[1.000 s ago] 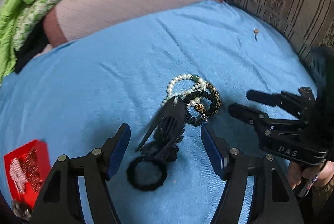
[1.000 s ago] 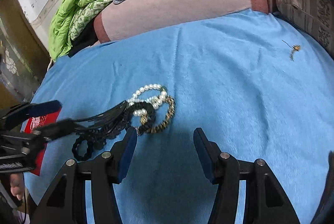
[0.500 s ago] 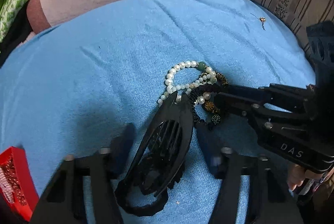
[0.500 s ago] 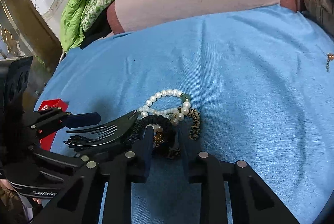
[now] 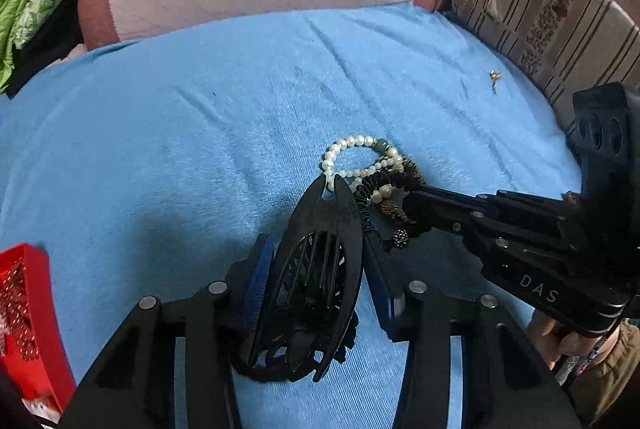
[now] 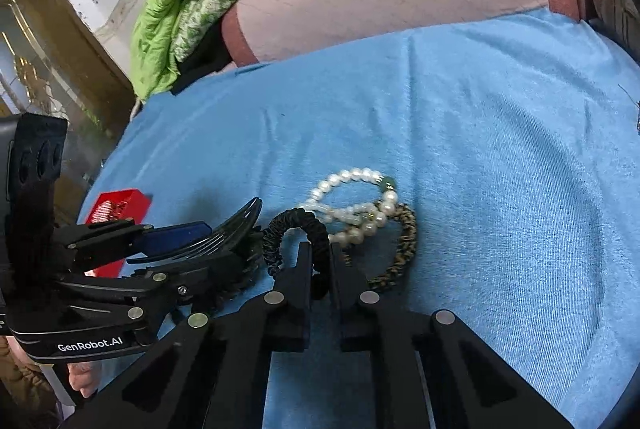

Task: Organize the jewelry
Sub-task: 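Carry the claw clip and hair tie into the red tray and release both, then grasp the black rubber ring with the left tool while the right tool grasps the pearl and leopard bracelets, then carry the black ring and leopard bracelet over the red tray and open both tools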

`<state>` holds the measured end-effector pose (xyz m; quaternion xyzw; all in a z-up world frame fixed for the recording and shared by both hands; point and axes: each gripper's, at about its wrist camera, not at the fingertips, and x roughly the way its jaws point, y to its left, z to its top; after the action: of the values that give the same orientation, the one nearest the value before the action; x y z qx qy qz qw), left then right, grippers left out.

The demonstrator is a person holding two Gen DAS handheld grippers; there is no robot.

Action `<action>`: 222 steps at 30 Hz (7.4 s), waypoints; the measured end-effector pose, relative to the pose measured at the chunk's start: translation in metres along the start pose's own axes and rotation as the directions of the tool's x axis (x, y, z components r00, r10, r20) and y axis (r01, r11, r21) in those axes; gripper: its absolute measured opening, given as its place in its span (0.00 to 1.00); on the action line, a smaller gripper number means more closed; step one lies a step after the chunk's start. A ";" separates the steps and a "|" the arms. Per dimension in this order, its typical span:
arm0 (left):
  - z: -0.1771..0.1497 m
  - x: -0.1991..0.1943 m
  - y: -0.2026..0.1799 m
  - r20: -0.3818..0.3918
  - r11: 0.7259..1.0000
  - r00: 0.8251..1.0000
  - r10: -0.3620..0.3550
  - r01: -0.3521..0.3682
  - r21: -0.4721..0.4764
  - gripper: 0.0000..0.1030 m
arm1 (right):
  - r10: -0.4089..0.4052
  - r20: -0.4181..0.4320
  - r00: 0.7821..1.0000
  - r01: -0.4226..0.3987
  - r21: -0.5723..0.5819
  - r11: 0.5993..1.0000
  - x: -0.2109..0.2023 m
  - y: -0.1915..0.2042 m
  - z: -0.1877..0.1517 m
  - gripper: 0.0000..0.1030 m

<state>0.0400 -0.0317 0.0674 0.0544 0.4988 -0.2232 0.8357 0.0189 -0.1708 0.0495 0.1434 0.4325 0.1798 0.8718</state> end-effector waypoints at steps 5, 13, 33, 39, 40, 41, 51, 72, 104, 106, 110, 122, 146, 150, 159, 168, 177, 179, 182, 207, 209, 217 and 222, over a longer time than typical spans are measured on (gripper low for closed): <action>-0.010 -0.035 0.006 0.053 1.000 0.999 -0.003 0.005 -0.026 0.43 | 0.024 0.037 0.999 -0.024 0.008 1.000 -0.017 0.010 -0.002 0.08; -0.042 -0.090 0.033 0.118 0.996 0.992 0.047 -0.039 -0.074 0.44 | 0.022 0.048 0.999 -0.022 -0.013 1.000 -0.030 0.033 -0.014 0.08; -0.130 -0.162 0.238 0.055 0.880 0.941 0.333 -0.290 -0.376 0.44 | 0.184 -0.097 0.978 -0.204 -0.283 0.937 0.023 0.244 -0.022 0.09; -0.143 -0.149 0.277 0.003 0.849 0.932 0.361 -0.328 -0.414 0.44 | 0.200 -0.167 0.965 -0.243 -0.296 0.924 0.068 0.293 -0.025 0.09; -0.146 -0.145 0.284 -0.011 0.844 0.931 0.364 -0.335 -0.420 0.44 | 0.197 -0.180 0.964 -0.244 -0.295 0.924 0.075 0.298 -0.027 0.09; -0.147 -0.142 0.288 -0.019 0.841 0.930 0.367 -0.340 -0.422 0.44 | 0.189 -0.196 0.962 -0.242 -0.296 0.924 0.085 0.303 -0.029 0.09; -0.154 -0.127 0.300 -0.028 0.839 0.930 0.366 -0.343 -0.423 0.44 | 0.105 -0.271 0.957 -0.192 -0.315 0.930 0.143 0.318 -0.042 0.09; -0.151 -0.198 0.267 0.065 0.820 0.899 0.434 -0.364 -0.441 0.49 | 0.117 -0.164 0.980 -0.164 -0.314 0.935 0.083 0.303 -0.033 0.36; -0.067 -0.047 0.044 -0.016 0.969 0.975 0.223 -0.223 -0.103 0.51 | -0.189 -0.009 0.982 0.189 0.071 0.979 -0.032 -0.016 -0.029 0.36; -0.063 -0.036 0.045 -0.021 0.971 0.978 0.209 -0.210 -0.114 0.51 | -0.198 -0.007 0.980 0.198 0.056 0.979 -0.027 -0.018 -0.027 0.36; -0.058 -0.022 0.046 -0.015 0.972 0.980 0.199 -0.200 -0.120 0.51 | -0.206 -0.005 0.979 0.206 0.035 0.978 -0.014 -0.019 -0.020 0.36; -0.052 0.015 0.039 -0.033 0.979 0.980 0.194 -0.196 -0.063 0.51 | -0.262 -0.004 0.965 0.262 -0.042 0.964 0.023 -0.018 0.000 0.36; -0.072 -0.077 0.013 0.101 0.984 0.989 0.104 -0.088 -0.157 0.08 | -0.215 0.117 0.970 0.214 0.017 0.977 -0.039 0.010 -0.011 0.08; -0.080 -0.095 0.008 0.129 0.982 0.985 0.116 -0.094 -0.162 0.08 | -0.198 0.145 0.969 0.199 0.008 0.980 -0.057 0.023 -0.017 0.08; -0.106 -0.131 0.018 0.163 0.968 0.974 0.157 -0.120 -0.219 0.09 | -0.157 0.166 0.974 0.166 -0.044 0.985 -0.081 0.061 -0.046 0.08; -0.136 -0.162 0.051 0.192 0.943 0.951 0.244 -0.187 -0.274 0.09 | -0.125 0.125 0.984 0.139 -0.112 0.984 -0.073 0.106 -0.068 0.08; -0.156 -0.188 0.132 0.167 0.885 0.917 0.361 -0.282 -0.370 0.09 | -0.064 0.071 0.995 0.077 -0.194 0.978 -0.048 0.160 -0.059 0.08; -0.160 -0.195 0.157 0.155 0.866 0.909 0.388 -0.301 -0.399 0.09 | -0.051 0.064 0.997 0.064 -0.223 0.973 -0.041 0.177 -0.054 0.08; -0.161 -0.204 0.191 0.141 0.841 0.895 0.424 -0.331 -0.428 0.09 | -0.025 0.049 0.998 0.037 -0.253 0.967 -0.030 0.199 -0.046 0.08; -0.132 -0.147 0.368 -0.053 0.776 0.887 0.459 -0.429 -0.463 0.09 | 0.158 -0.202 0.967 -0.209 -0.263 0.942 0.154 0.357 0.005 0.08; -0.132 -0.143 0.372 -0.059 0.776 0.890 0.452 -0.425 -0.467 0.09 | 0.150 -0.221 0.964 -0.203 -0.244 0.948 0.169 0.356 0.004 0.08; -0.132 -0.143 0.373 -0.033 0.783 0.889 0.458 -0.420 -0.458 0.16 | 0.138 -0.257 0.957 -0.193 -0.203 0.960 0.197 0.342 0.001 0.10; -0.132 -0.155 0.367 0.002 0.787 0.899 0.438 -0.383 -0.484 0.43 | 0.143 -0.248 0.958 -0.197 -0.207 0.958 0.194 0.344 0.001 0.26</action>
<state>0.0278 0.3870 0.0865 -0.0562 0.4655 0.0895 0.8787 0.0634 0.2210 0.0533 0.0565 0.4929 0.3187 0.8077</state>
